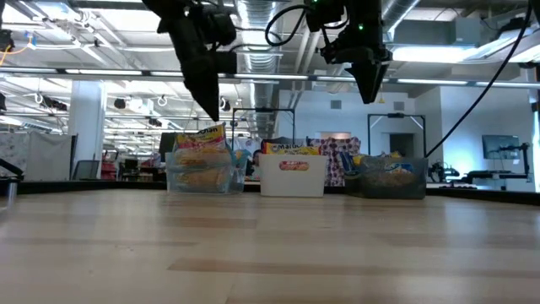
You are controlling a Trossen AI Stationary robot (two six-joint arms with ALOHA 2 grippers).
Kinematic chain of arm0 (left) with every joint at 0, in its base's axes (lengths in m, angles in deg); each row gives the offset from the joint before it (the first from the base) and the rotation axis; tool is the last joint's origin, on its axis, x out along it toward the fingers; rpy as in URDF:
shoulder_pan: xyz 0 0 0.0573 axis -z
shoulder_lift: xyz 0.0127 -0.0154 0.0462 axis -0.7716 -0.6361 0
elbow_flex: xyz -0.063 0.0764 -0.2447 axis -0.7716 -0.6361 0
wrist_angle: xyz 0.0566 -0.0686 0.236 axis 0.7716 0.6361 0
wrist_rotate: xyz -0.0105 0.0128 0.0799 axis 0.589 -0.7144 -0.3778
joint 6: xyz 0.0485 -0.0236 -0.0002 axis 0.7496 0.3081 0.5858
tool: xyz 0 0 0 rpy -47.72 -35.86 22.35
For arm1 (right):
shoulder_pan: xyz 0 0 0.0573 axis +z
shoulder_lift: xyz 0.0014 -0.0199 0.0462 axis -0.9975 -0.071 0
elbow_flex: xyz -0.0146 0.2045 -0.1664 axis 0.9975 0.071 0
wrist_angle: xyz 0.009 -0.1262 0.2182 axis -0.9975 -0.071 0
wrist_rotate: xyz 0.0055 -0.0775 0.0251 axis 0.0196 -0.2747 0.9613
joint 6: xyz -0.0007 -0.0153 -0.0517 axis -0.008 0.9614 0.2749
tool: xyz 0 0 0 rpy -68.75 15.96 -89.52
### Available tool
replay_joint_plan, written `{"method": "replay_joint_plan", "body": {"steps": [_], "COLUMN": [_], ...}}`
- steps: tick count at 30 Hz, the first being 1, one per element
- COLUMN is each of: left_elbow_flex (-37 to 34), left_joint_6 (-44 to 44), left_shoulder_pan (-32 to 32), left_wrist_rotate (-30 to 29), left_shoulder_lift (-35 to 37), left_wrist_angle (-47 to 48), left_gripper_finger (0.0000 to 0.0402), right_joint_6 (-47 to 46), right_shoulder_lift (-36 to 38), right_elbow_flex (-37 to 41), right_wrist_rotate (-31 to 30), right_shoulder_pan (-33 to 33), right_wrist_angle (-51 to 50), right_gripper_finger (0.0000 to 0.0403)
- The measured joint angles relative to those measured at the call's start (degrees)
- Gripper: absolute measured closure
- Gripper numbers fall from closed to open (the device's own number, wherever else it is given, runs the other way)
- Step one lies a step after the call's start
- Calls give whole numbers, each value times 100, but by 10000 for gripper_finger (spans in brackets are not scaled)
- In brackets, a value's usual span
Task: Sort Maruchan noodles
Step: Put the light blue bag into the transparent bin
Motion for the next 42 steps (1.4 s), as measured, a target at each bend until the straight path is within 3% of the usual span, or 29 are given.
{"method": "replay_joint_plan", "body": {"steps": [15, 25, 30, 42], "left_elbow_flex": [-4, -4, -6, 2], "left_joint_6": [-185, -118, 291, 356], "left_shoulder_pan": [4, 124, 189, 219], "left_wrist_rotate": [-510, -477, -496, -631], "left_shoulder_lift": [-852, -1024, -1108, -1326], "left_wrist_angle": [-143, -67, 0, -76], "left_gripper_finger": [311, 314, 338, 389], "right_joint_6": [39, 46, 44, 44], "right_shoulder_lift": [0, 0, 0, 0], "right_elbow_flex": [0, 0, 0, 0], "right_wrist_rotate": [-2, -2, -2, -3], "right_shoulder_pan": [2, -7, -35, -37], "right_wrist_angle": [-1, -4, -3, 20], "right_gripper_finger": [243, 243, 243, 243]}}
